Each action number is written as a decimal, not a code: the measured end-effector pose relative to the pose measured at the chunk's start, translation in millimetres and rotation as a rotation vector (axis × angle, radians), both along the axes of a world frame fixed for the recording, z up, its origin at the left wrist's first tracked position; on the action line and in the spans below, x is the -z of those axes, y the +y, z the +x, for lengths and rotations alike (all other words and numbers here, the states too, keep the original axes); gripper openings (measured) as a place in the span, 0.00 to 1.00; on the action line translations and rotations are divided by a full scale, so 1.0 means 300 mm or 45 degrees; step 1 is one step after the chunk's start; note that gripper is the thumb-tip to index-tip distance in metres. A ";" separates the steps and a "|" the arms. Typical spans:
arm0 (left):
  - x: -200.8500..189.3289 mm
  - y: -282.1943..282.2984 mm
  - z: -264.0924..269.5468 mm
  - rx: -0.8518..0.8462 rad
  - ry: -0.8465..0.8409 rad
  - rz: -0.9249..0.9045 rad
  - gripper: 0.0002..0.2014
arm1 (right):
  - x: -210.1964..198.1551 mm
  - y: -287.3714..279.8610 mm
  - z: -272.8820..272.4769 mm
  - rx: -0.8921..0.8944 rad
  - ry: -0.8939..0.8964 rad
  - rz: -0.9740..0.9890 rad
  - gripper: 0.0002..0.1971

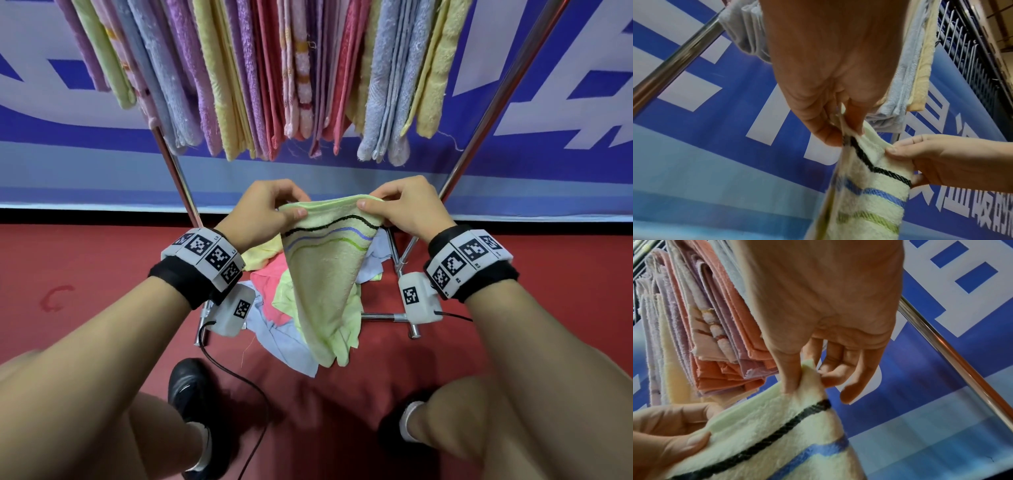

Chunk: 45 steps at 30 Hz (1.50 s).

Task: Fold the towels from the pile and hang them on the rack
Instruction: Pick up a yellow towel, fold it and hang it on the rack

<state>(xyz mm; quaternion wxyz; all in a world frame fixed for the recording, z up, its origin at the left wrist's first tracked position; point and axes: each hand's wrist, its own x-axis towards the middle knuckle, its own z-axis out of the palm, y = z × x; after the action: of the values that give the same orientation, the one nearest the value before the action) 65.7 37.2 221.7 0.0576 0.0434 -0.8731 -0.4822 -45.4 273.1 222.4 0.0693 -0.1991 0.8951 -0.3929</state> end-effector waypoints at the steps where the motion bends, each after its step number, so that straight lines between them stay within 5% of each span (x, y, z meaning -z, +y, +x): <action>1: -0.005 0.008 0.006 0.070 -0.025 -0.023 0.09 | 0.001 -0.005 0.005 0.013 0.015 -0.014 0.07; 6: 0.000 0.044 0.016 0.351 -0.170 -0.289 0.20 | 0.014 -0.045 0.042 -0.033 0.116 0.022 0.08; 10: -0.005 0.051 0.016 0.233 -0.327 -0.336 0.27 | 0.030 -0.066 0.060 -0.057 0.188 0.025 0.08; 15: -0.013 0.061 0.010 -0.106 -0.215 0.178 0.18 | 0.029 -0.100 0.110 -0.139 0.281 -0.078 0.07; 21: -0.005 0.097 0.008 -0.154 -0.234 0.587 0.07 | 0.048 -0.149 0.174 -0.200 0.179 -0.070 0.07; 28: 0.003 0.073 -0.008 -0.075 -0.183 0.343 0.11 | 0.007 -0.122 0.161 -0.385 -0.319 -0.289 0.13; 30: -0.016 0.061 -0.011 0.001 -0.210 0.209 0.13 | 0.004 -0.100 0.124 -0.252 -0.259 -0.333 0.13; 33: -0.056 0.060 0.004 0.148 -0.233 0.117 0.15 | 0.013 -0.094 0.105 -0.307 -0.162 -0.152 0.29; 37: -0.064 0.073 0.025 0.296 -0.153 0.037 0.11 | 0.041 -0.123 0.129 -0.459 -0.441 -0.174 0.14; 41: -0.052 0.059 0.013 0.146 -0.099 0.209 0.22 | 0.047 -0.129 0.122 -0.339 -0.370 -0.130 0.09; 45: -0.039 0.049 -0.001 -0.047 -0.125 0.297 0.17 | 0.049 -0.133 0.119 -0.188 -0.221 -0.247 0.18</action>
<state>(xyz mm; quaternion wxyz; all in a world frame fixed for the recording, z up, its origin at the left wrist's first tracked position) 65.5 51.9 233.3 0.0180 0.0894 -0.8120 -0.5765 -9.7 233.1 207.6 0.1555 -0.2353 0.8265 -0.4872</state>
